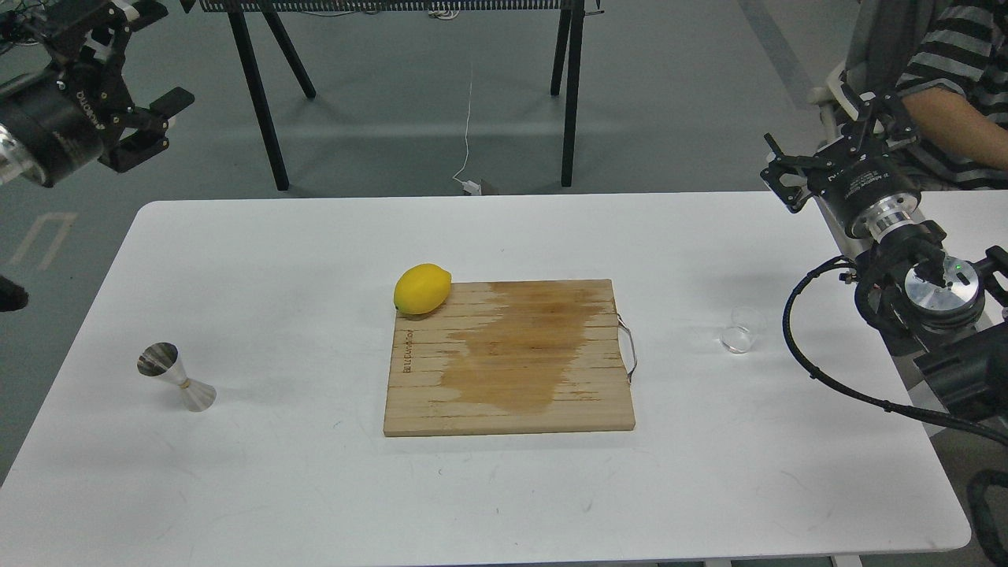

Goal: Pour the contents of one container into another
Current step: 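Lower the left arm from its raised pose toward the metal jigger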

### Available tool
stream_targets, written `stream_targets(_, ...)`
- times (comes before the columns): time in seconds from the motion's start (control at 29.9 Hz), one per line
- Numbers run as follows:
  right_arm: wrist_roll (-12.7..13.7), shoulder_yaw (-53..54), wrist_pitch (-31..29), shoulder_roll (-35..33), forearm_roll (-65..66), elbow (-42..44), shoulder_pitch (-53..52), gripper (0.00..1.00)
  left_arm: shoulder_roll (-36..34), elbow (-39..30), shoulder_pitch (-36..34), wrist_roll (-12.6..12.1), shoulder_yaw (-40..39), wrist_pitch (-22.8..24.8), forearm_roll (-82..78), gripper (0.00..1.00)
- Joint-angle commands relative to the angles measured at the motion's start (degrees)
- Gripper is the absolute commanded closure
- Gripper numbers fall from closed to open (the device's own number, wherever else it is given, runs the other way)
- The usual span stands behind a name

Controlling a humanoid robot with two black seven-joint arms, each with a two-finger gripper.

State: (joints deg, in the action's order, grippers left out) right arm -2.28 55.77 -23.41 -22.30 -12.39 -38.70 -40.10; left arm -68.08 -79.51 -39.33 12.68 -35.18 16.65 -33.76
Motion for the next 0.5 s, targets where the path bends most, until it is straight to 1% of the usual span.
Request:
stream_targets(0.0,0.0,-0.1,0.1,0.4,0.0,-0.1,-0.2,0.01,-9.0,-6.1,5.0,1.2,0.0,-3.1,-7.4,0.00)
stream_targets(0.1,-0.1,-0.1,0.1,0.5,0.1,0.2,-0.2,0.01,-15.1,-9.5,7.9,2.9,2.1,-6.5,-11.1,0.00)
stream_targets(0.2,-0.1,-0.5,0.2,0.6,0.4,0.4,-0.2,0.01,-19.3,-12.7,7.9,3.3,8.4,-11.1,-15.4,0.00)
stream_targets(0.27,-0.1,-1.2,0.5,0.6,0.5,0.0,-0.3,0.01,-19.8,-14.6,7.9,3.3,11.7,-14.4,-20.4,0.00)
stream_targets(0.37,-0.1,-2.4,0.7,0.6,0.6,0.1,-0.4,0.01,-19.7,-14.9,7.9,3.3,16.9,-19.0,-30.8,0.00)
stream_targets(0.47,-0.1,-2.5,0.9,0.6,0.6,0.0,-0.4,0.01,-19.8,-14.4,7.9,3.4,20.0,-21.8,-37.8,0.00)
